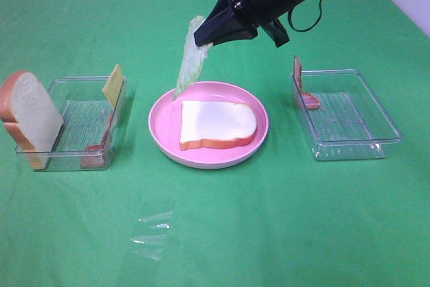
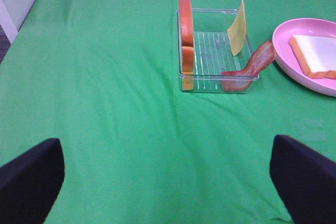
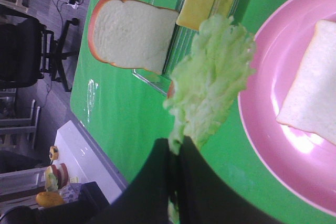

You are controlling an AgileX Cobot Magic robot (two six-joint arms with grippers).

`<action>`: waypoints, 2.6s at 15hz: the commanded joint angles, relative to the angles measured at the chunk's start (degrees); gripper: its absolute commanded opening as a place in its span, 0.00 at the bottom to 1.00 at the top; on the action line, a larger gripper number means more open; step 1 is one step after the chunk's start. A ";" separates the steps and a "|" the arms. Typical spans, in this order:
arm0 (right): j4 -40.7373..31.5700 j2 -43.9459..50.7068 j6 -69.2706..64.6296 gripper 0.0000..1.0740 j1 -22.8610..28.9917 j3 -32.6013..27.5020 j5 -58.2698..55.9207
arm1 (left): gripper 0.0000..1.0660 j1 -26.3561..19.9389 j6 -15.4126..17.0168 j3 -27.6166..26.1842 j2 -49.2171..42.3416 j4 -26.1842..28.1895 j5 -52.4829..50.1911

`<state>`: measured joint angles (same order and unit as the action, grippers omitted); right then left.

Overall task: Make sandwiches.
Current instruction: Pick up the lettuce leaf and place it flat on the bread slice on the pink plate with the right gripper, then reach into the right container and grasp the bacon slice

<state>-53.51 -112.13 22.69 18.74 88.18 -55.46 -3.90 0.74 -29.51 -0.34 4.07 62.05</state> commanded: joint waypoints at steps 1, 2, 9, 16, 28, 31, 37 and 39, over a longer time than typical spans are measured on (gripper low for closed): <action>-2.86 -5.10 2.64 0.00 2.64 0.11 3.27 | 0.92 -0.06 0.11 -0.06 -0.57 0.52 -0.63; -2.86 -6.19 3.09 0.00 3.27 0.11 4.01 | 0.92 -0.06 0.11 -0.06 -0.57 0.52 -0.63; 3.95 -12.38 3.61 0.00 3.67 0.11 11.23 | 0.92 -0.06 0.11 -0.06 -0.57 0.52 -0.63; 27.79 -10.43 -8.94 0.00 3.67 0.11 14.38 | 0.92 -0.06 0.11 -0.06 -0.57 0.52 -0.63; 32.89 -8.65 -10.08 0.89 3.72 0.11 9.80 | 0.92 -0.06 0.11 -0.06 -0.57 0.52 -0.63; 32.95 -3.27 -10.08 0.89 3.72 0.11 9.40 | 0.92 -0.06 0.11 -0.06 -0.57 0.52 -0.63; 42.23 1.78 -17.93 0.89 3.61 7.62 -2.23 | 0.92 -0.06 0.11 -0.06 -0.57 0.52 -0.63; 47.33 1.43 -23.09 0.89 2.18 12.26 -4.81 | 0.92 -0.06 0.11 -0.06 -0.57 0.52 -0.63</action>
<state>-7.91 -110.81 1.15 21.26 99.87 -59.47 -3.90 0.74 -29.51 -0.34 4.07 62.05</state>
